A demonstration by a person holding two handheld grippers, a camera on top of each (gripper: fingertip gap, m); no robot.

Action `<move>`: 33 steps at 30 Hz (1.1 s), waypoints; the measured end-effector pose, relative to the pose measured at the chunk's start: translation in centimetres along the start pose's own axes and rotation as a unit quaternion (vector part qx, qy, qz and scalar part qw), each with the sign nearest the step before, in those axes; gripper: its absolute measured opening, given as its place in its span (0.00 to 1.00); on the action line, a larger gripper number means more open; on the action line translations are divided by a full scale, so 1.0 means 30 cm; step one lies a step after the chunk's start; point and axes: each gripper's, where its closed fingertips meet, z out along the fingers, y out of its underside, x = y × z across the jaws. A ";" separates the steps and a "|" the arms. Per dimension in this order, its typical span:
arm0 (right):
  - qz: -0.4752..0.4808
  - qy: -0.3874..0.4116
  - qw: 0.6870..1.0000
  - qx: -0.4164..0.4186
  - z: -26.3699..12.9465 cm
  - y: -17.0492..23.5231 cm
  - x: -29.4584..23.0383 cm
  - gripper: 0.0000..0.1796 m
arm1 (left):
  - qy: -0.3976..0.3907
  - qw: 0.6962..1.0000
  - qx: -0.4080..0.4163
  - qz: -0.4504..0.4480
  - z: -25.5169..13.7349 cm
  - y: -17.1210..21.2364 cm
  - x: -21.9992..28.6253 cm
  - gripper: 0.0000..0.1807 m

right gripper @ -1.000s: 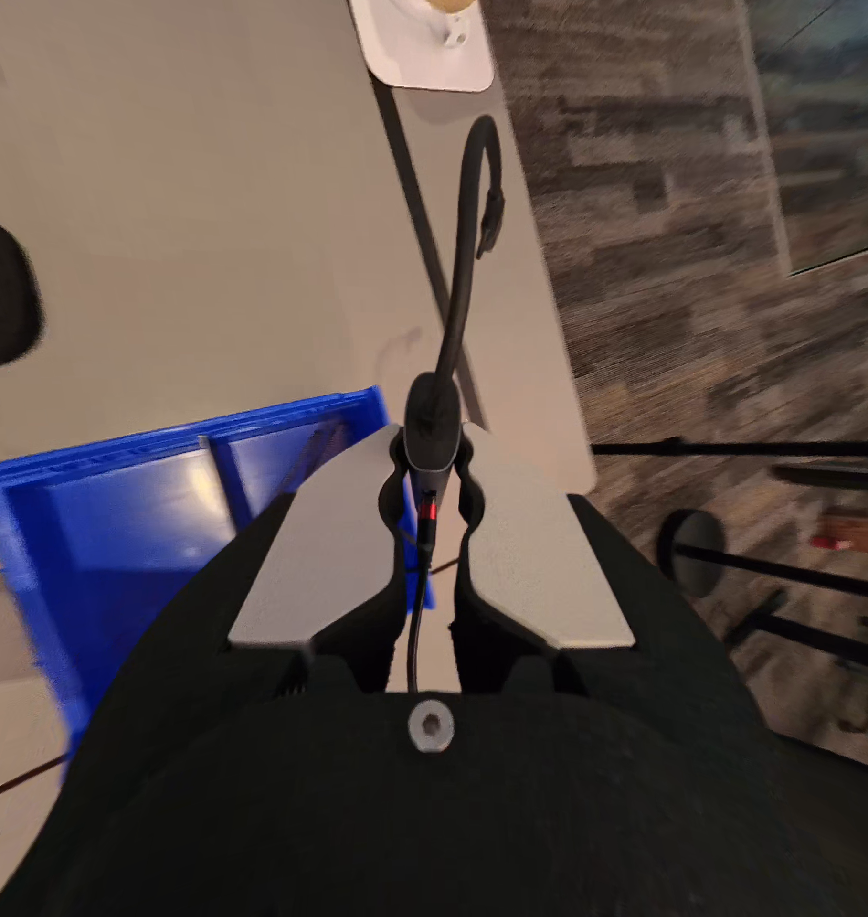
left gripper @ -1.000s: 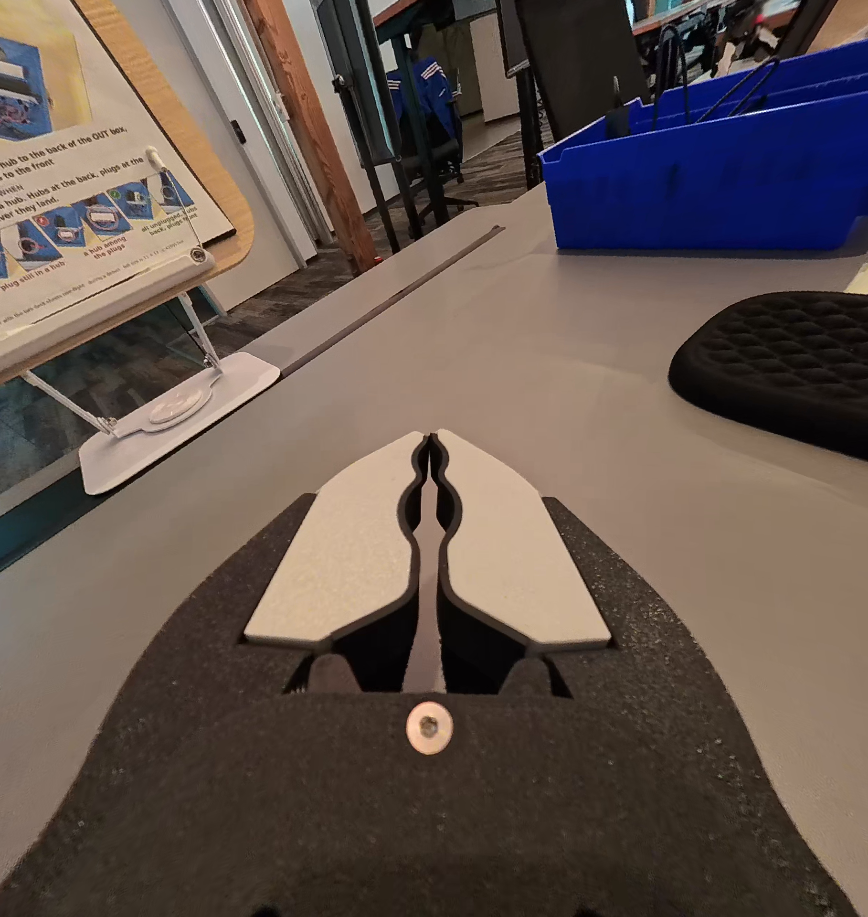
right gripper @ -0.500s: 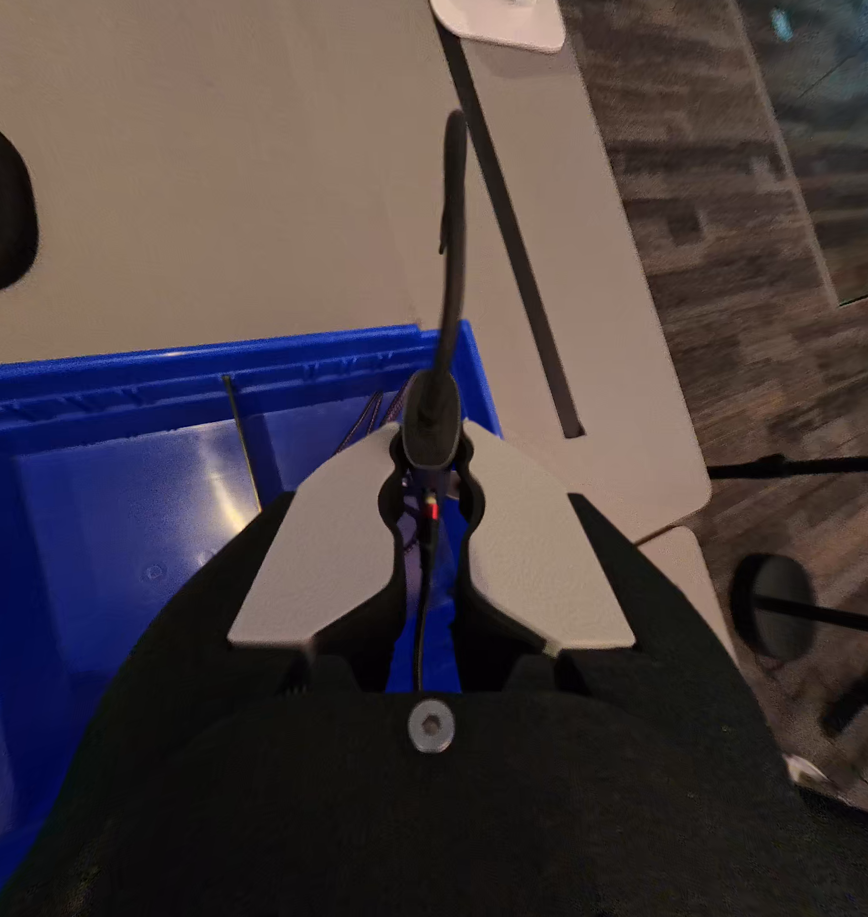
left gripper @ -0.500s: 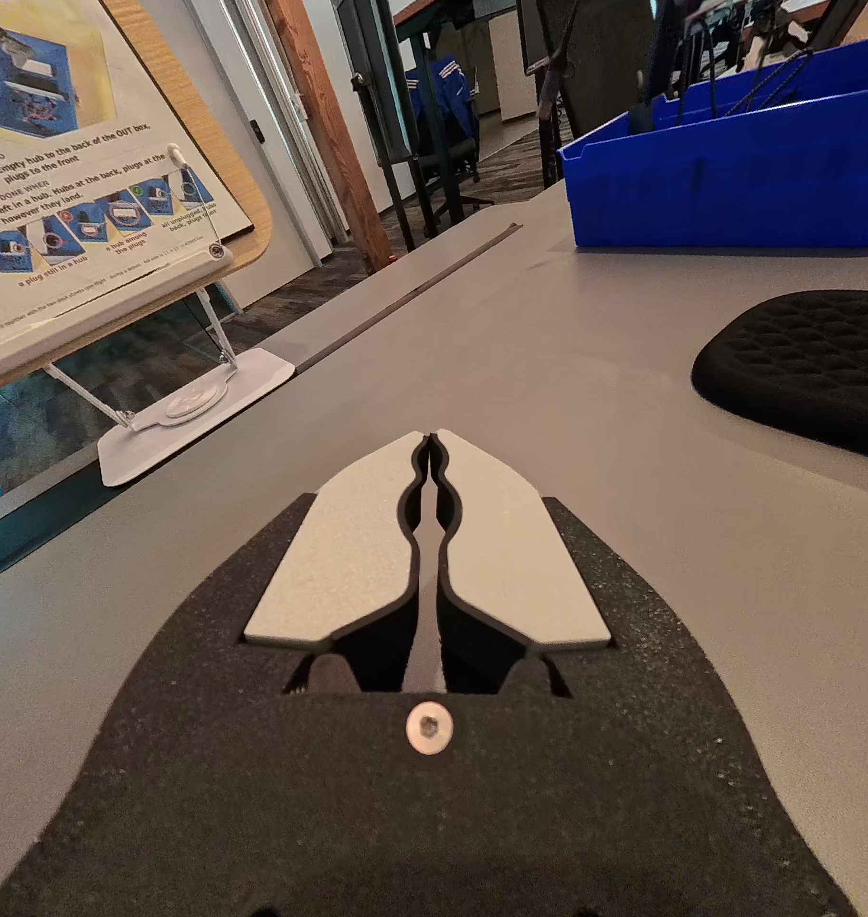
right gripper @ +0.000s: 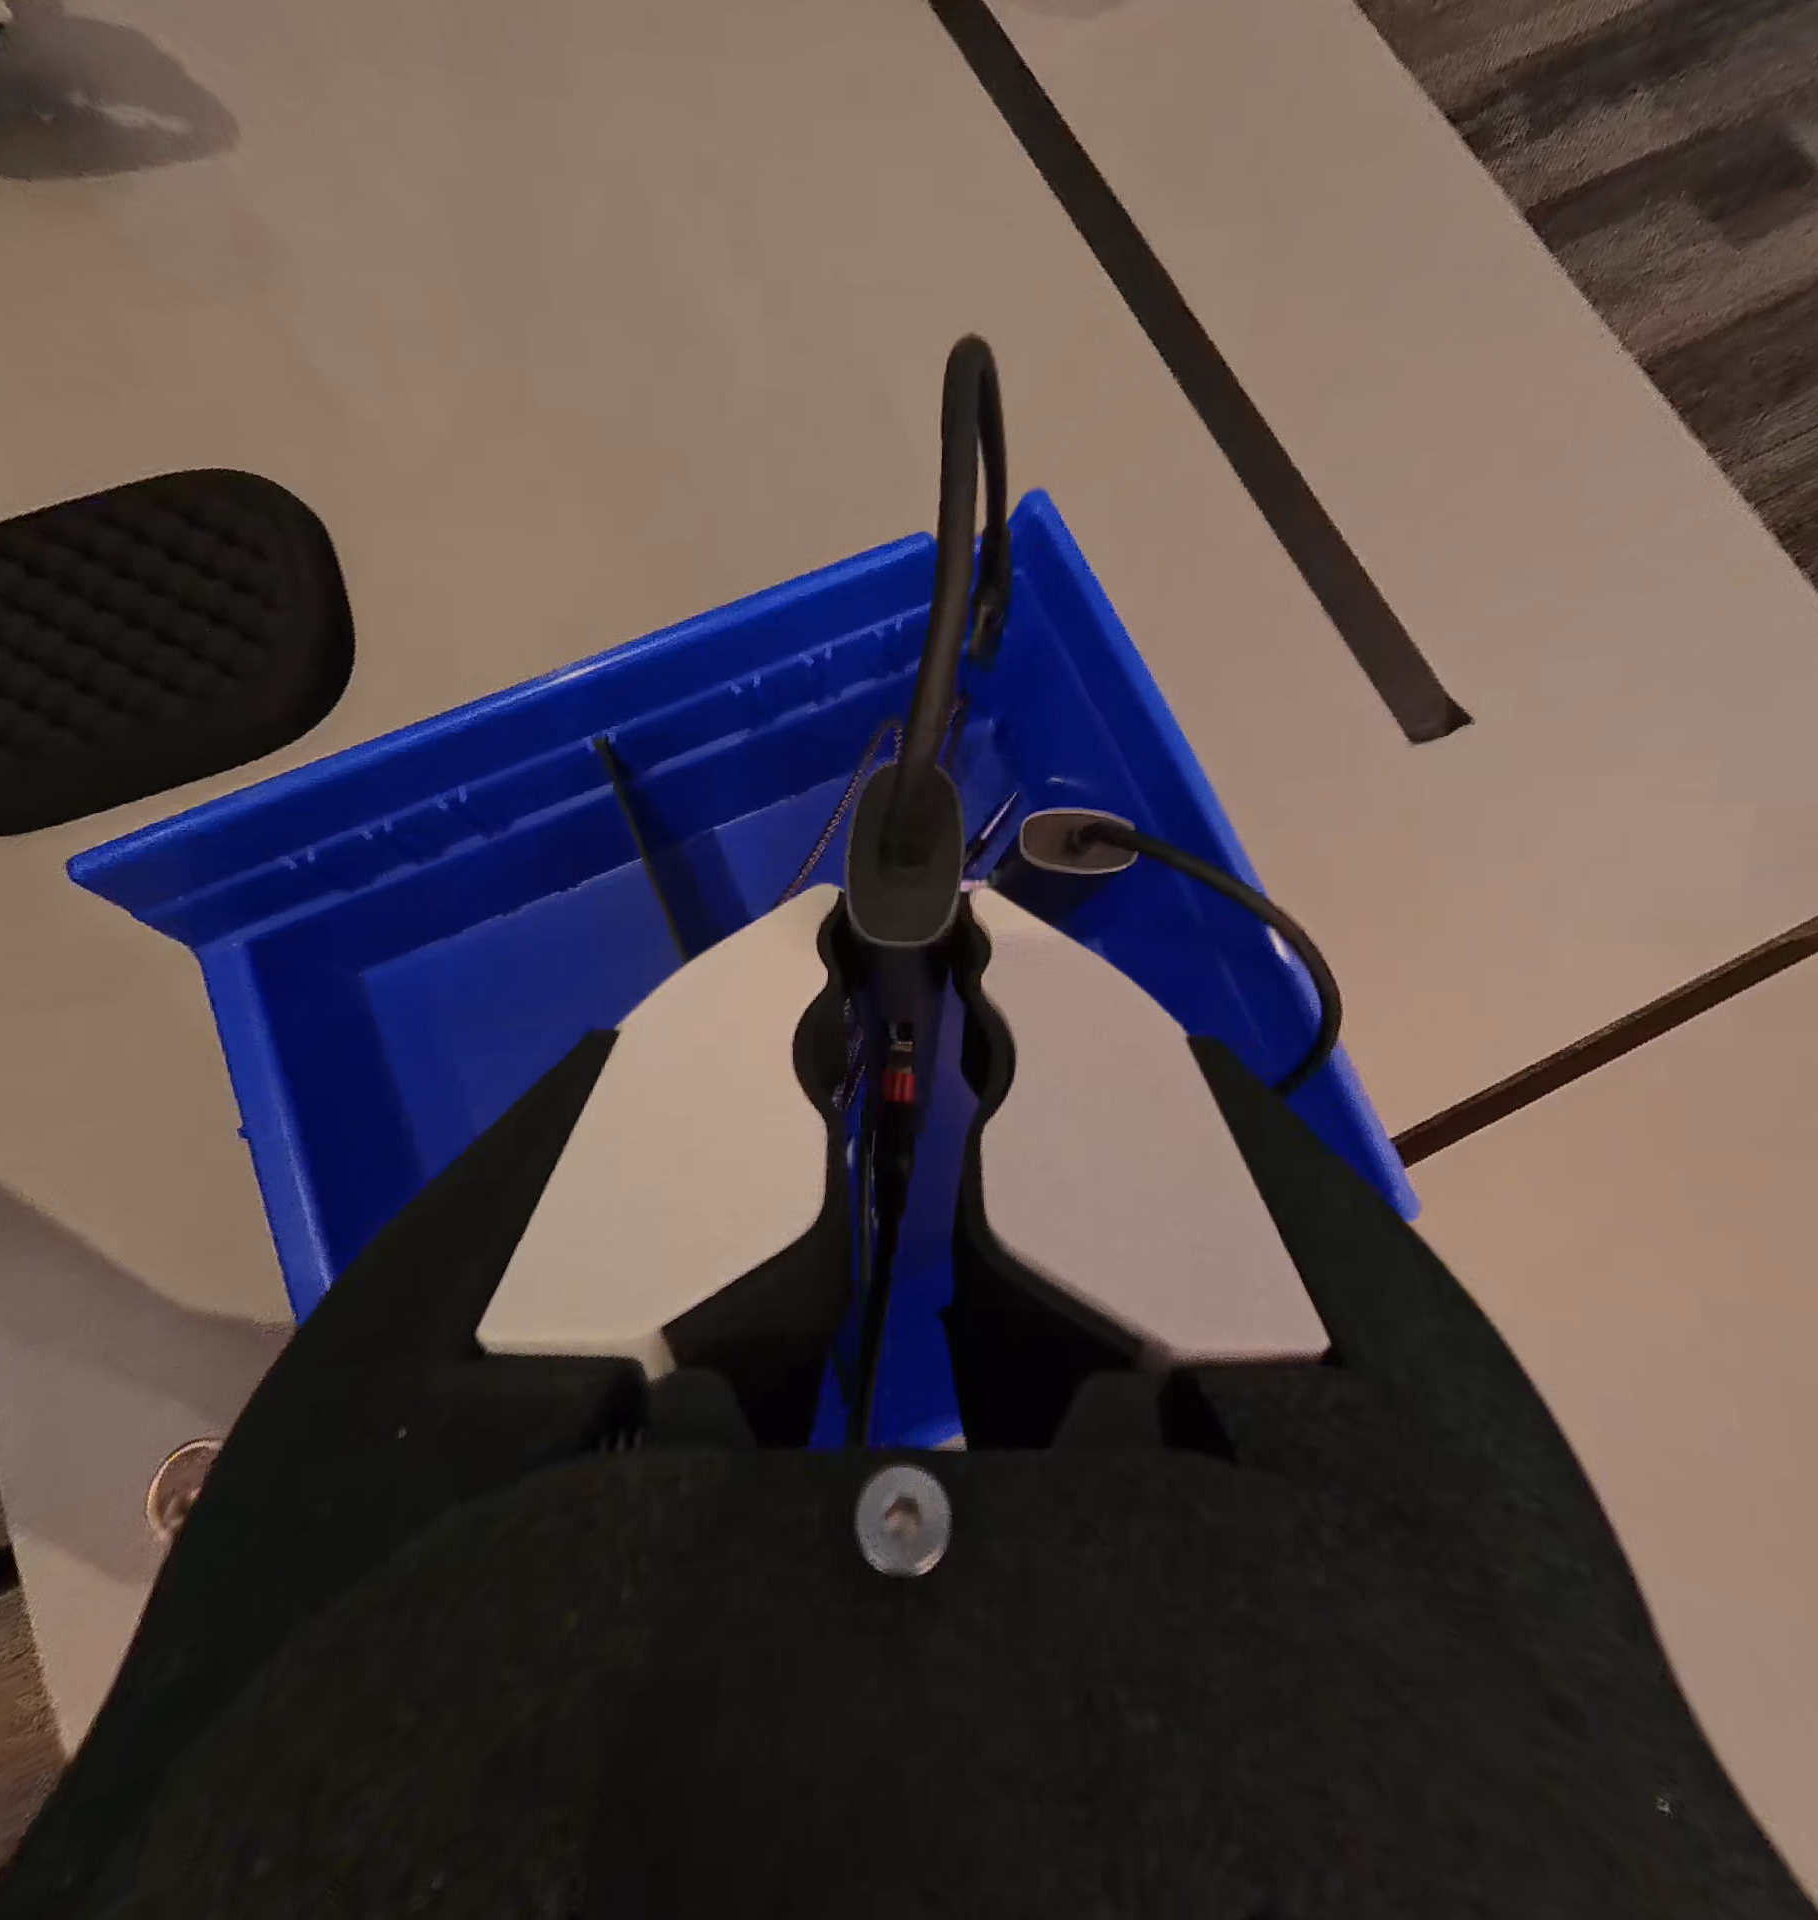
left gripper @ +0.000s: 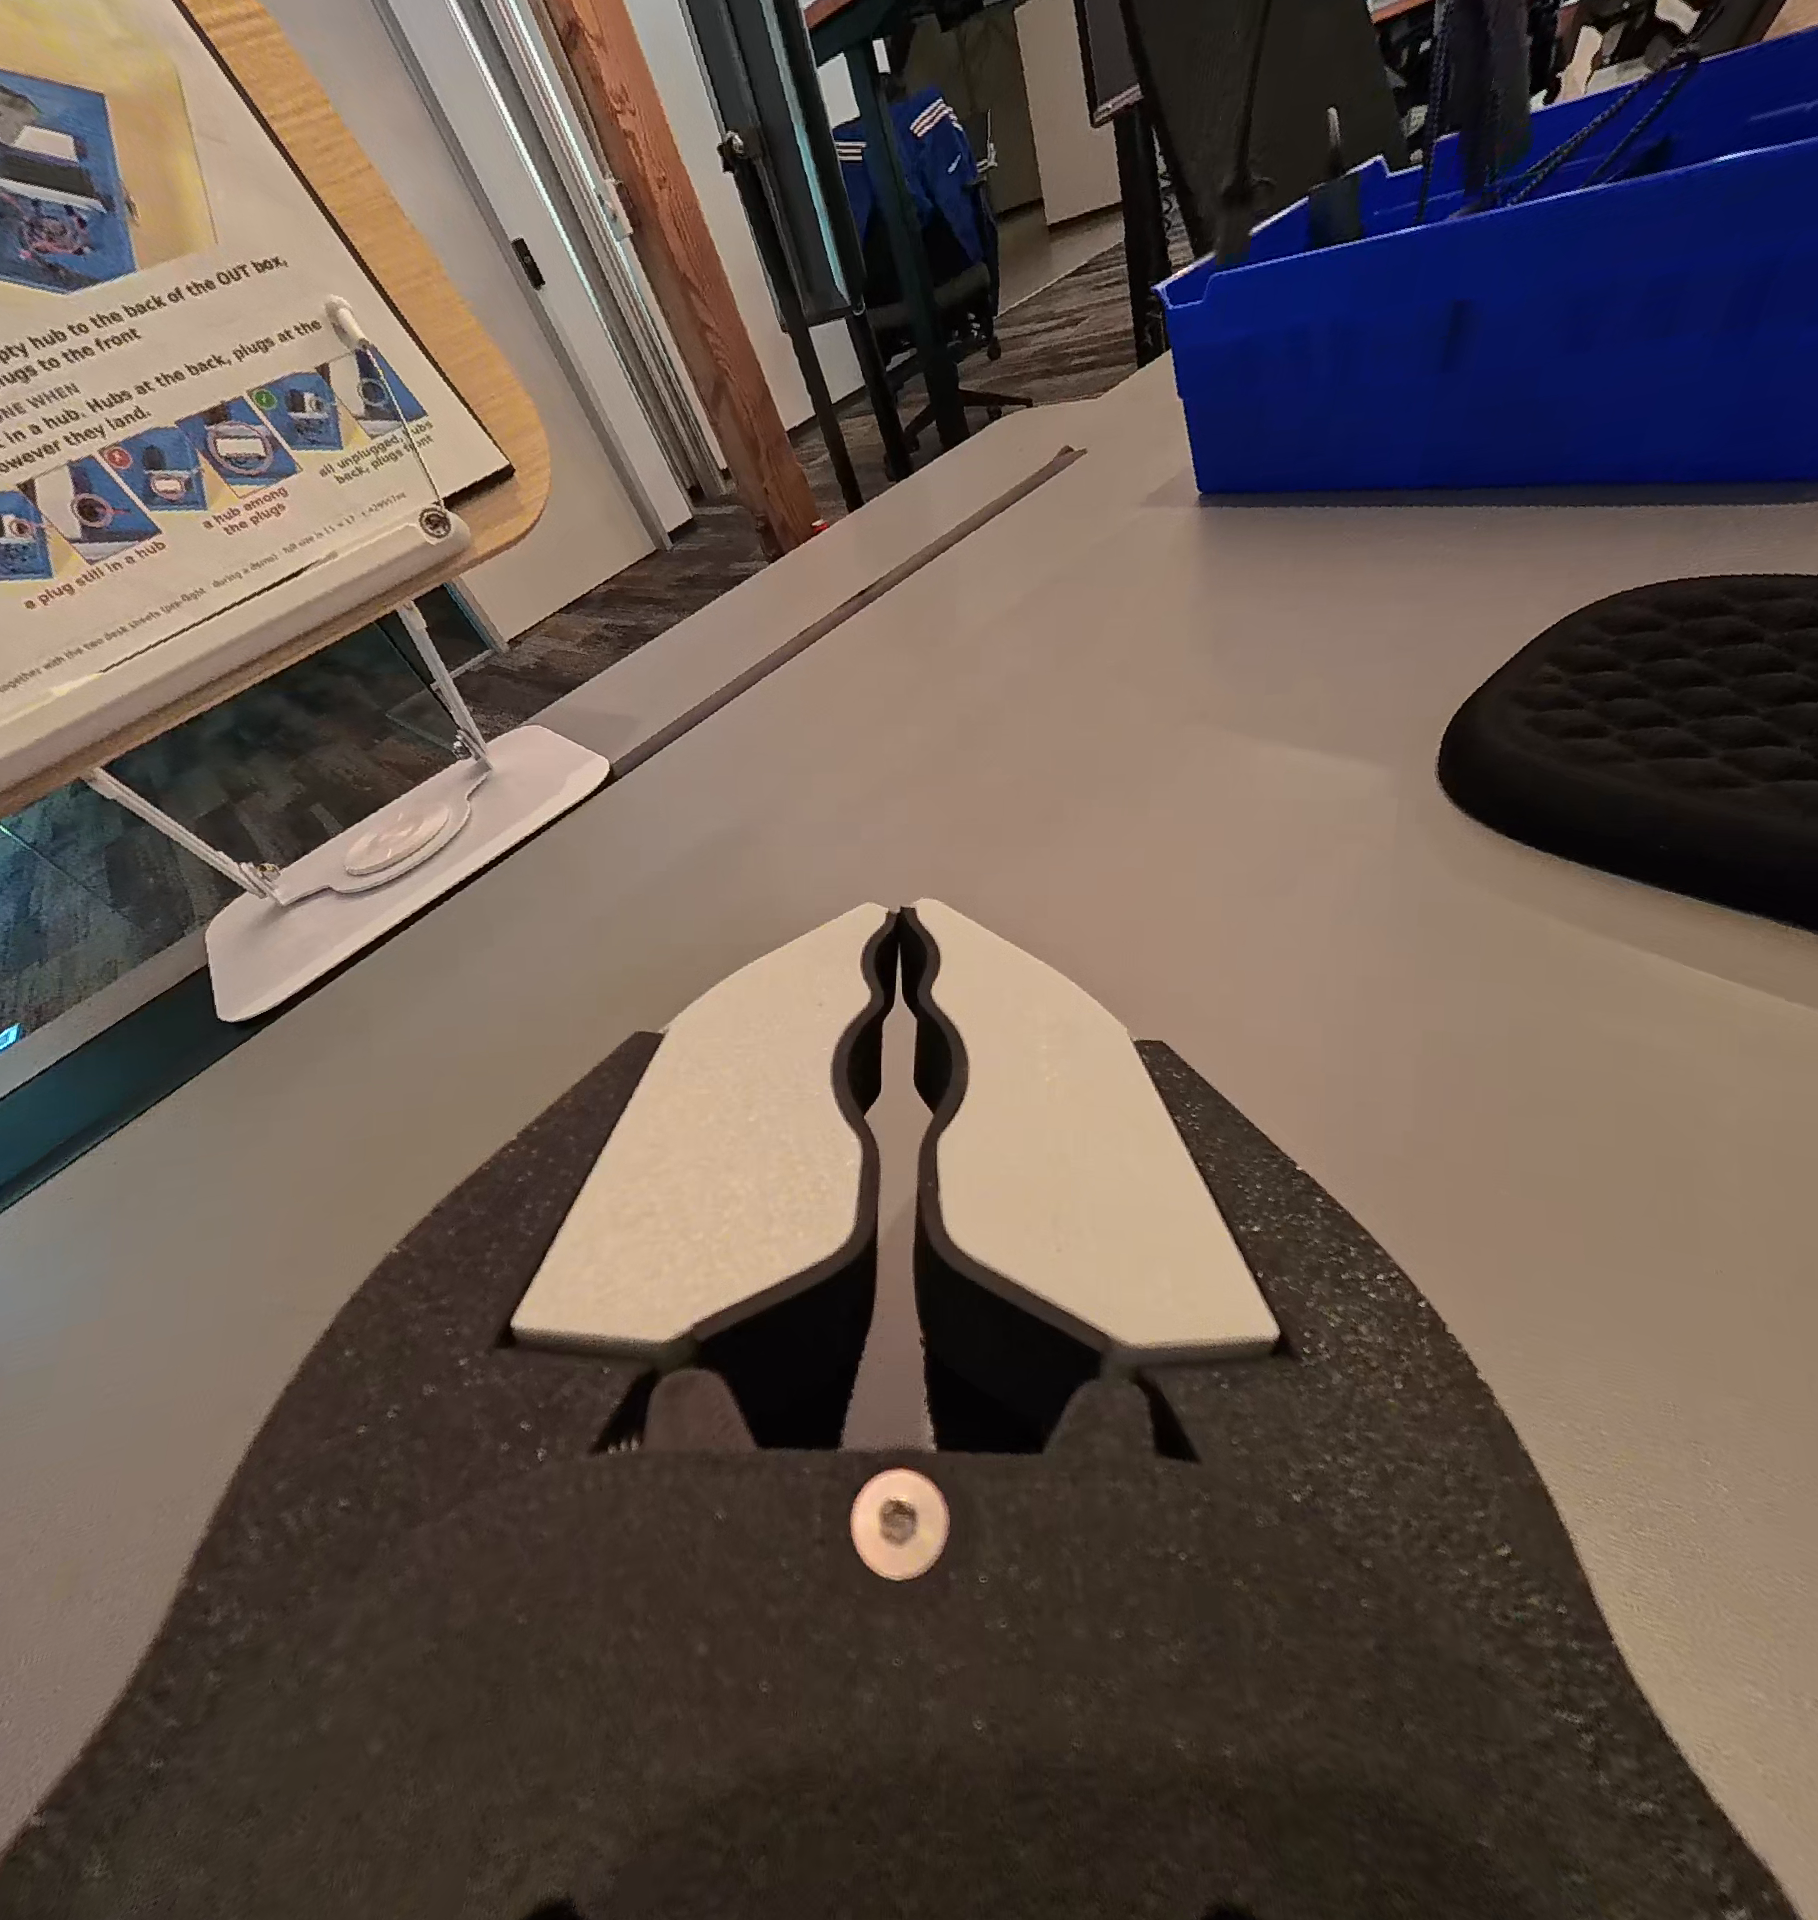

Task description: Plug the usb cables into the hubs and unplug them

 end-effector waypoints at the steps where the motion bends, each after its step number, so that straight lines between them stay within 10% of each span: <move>1: 0.006 -0.007 1.000 -0.013 0.003 0.019 -0.003 0.10 | 0.000 1.000 -0.001 0.001 0.000 0.001 0.001 0.00; 21: 0.008 -0.036 0.970 -0.242 0.214 0.185 0.040 0.12 | 0.011 1.000 -0.025 0.002 0.016 0.031 0.017 0.00; 33: -0.021 0.114 0.969 -0.220 -0.006 0.074 0.055 0.19 | 0.006 1.000 -0.028 0.009 0.005 0.024 0.012 0.00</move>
